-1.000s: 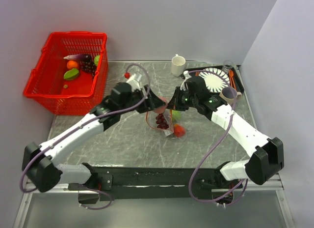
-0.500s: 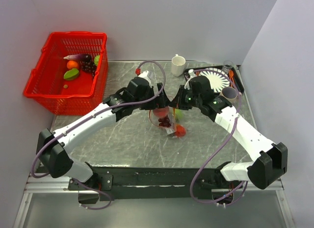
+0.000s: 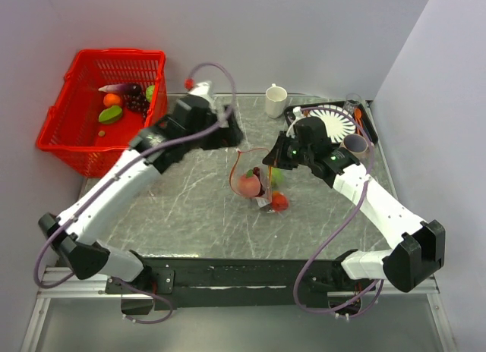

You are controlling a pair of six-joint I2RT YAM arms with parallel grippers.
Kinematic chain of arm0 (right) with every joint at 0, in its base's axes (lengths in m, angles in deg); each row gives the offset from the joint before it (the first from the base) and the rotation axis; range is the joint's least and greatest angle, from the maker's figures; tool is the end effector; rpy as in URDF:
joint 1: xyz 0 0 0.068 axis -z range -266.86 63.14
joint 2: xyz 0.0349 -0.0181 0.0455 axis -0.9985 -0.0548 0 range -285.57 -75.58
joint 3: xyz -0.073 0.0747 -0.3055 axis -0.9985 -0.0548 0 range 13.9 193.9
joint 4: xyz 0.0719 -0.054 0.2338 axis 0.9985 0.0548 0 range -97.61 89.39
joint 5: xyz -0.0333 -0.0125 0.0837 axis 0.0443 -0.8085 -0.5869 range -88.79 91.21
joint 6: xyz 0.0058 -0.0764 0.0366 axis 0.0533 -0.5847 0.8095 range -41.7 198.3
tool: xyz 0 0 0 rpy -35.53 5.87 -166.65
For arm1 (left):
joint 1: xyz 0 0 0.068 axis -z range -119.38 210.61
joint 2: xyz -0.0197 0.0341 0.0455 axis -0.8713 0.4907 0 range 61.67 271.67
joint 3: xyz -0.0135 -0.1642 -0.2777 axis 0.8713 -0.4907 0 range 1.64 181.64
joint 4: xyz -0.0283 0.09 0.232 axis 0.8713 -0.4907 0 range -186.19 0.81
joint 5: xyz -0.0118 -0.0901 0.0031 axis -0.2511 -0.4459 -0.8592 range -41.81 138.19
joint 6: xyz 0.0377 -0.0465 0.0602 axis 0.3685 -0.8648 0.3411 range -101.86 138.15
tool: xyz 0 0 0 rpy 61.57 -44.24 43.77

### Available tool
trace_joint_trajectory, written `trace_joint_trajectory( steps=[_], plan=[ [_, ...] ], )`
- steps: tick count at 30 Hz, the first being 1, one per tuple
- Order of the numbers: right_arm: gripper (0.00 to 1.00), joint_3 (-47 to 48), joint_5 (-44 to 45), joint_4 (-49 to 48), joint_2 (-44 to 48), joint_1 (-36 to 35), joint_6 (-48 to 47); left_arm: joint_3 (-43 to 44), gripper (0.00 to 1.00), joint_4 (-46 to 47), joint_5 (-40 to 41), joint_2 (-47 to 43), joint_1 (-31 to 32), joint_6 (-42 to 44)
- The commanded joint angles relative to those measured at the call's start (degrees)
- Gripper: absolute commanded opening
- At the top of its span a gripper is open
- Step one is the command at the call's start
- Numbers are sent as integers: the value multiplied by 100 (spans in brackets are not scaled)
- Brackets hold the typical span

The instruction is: Place the food in the zip-top bag and seal the zipper

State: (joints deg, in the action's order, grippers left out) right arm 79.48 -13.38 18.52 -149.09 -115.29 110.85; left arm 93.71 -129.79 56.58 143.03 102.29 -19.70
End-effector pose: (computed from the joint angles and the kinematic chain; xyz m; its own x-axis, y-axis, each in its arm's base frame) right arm 0.2469 0.1550 0.3613 -0.7619 0.1795 -0.6223 -0.2780 0.7771 0.5646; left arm 0.2453 -0.2039 0.4540 -0.6395 -0.2432 -0.7293 0.2166 0.8532 -0.4745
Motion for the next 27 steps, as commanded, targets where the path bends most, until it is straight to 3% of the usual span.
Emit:
trace_joint_trajectory(
  steps=[1,8,14,17,27],
  plan=[
    [0,16,35,-214,232,74,-21,434,99,-773,322,-507,-992,435],
    [0,-168,-272,-451,268,83,110,382,99,-801,1507,-894,-3073,1016],
    [0,-317,-483,-626,215,83,146,268,99,-713,1315,-404,-4384,1314],
    [0,-475,-510,-793,206,83,172,127,99,-537,1481,-104,-4746,1289],
    [0,-652,-484,-1154,30,74,225,329,99,-177,1771,1241,-4932,954]
  ],
)
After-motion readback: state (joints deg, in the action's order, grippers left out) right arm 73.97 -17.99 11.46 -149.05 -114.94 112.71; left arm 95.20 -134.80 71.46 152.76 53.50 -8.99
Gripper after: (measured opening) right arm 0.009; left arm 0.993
